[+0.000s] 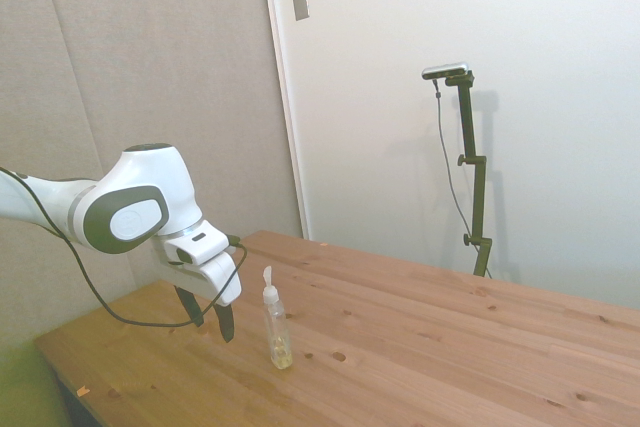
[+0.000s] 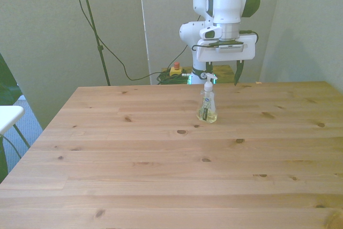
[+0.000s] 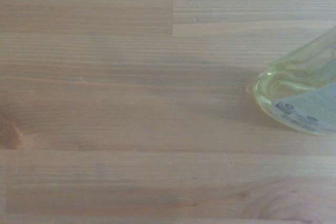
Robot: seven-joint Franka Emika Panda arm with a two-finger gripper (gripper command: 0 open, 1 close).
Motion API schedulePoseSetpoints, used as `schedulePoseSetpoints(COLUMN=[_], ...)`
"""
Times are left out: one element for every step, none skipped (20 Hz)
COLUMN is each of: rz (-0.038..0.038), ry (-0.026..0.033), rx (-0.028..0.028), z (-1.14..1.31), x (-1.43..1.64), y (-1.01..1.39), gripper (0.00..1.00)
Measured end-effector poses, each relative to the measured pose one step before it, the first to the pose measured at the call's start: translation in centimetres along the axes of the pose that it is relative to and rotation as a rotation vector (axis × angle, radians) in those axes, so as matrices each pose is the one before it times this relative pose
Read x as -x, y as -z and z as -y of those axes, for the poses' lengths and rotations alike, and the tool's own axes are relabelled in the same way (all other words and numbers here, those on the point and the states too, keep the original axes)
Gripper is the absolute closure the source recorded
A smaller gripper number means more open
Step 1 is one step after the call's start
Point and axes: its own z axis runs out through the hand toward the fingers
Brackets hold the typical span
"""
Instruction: Knock down the sanitizer
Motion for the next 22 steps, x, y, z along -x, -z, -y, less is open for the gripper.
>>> schedulePoseSetpoints(rz=[0.00076,0.0005,0.00214,0.0026,0.00204,0.00194,0.00133,-0.00072,-0.00175,-0.00149,-0.0011,-0.0021,-0.00278,-0.00148,-0.00135,-0.0008,-0.00173,-0.00135,-0.00047,0.00042,0.00031,-0.00085], ry=[-0.00022,-0.00027,-0.00015,-0.00118,-0.00284,-0.00478,-0.00574,-0.00741,-0.00799,-0.00759,-0.00583,-0.00345,-0.00333,-0.00342,-0.00291,-0.00233,-0.00166,-0.00237,-0.00219,-0.00241,-0.00192,-0.00153], rx=[0.00058,0.00053,0.00207,0.00194,0.00088,0.00096,0.00068,-0.00164,-0.00228,-0.00236,-0.00239,-0.00133,-0.00007,0.00135,0.002,0.00261,0.00337,0.00316,0.00167,0.00116,0.00246,0.00306], z=[0.006,0.001,0.03,0.059,0.077,0.022,-0.029,-0.062,-0.06,-0.069,-0.018,0.05,0.05,0.04,0.023,0.007,0.008,0.033,0.065,0.059,0.05,0.042], x=[-0.017,-0.024,-0.032,-0.081,-0.163,-0.233,-0.323,-0.387,-0.429,-0.414,-0.348,-0.28,-0.196,-0.169,-0.122,-0.131,-0.132,-0.137,-0.112,-0.085,-0.103,-0.1], y=[-0.04,-0.027,-0.067,-0.043,-0.073,-0.076,-0.052,0.061,0.124,0.128,0.12,0.13,0.104,0.035,-0.01,-0.058,-0.055,-0.063,-0.042,-0.051,-0.091,-0.078], gripper=[0.0,0.0,0.0,0.0,0.0,0.0,1.0,1.0,1.0,1.0,1.0,1.0,1.0,1.0,1.0,1.0,1.0,1.0,1.0,1.0,1.0,1.0])
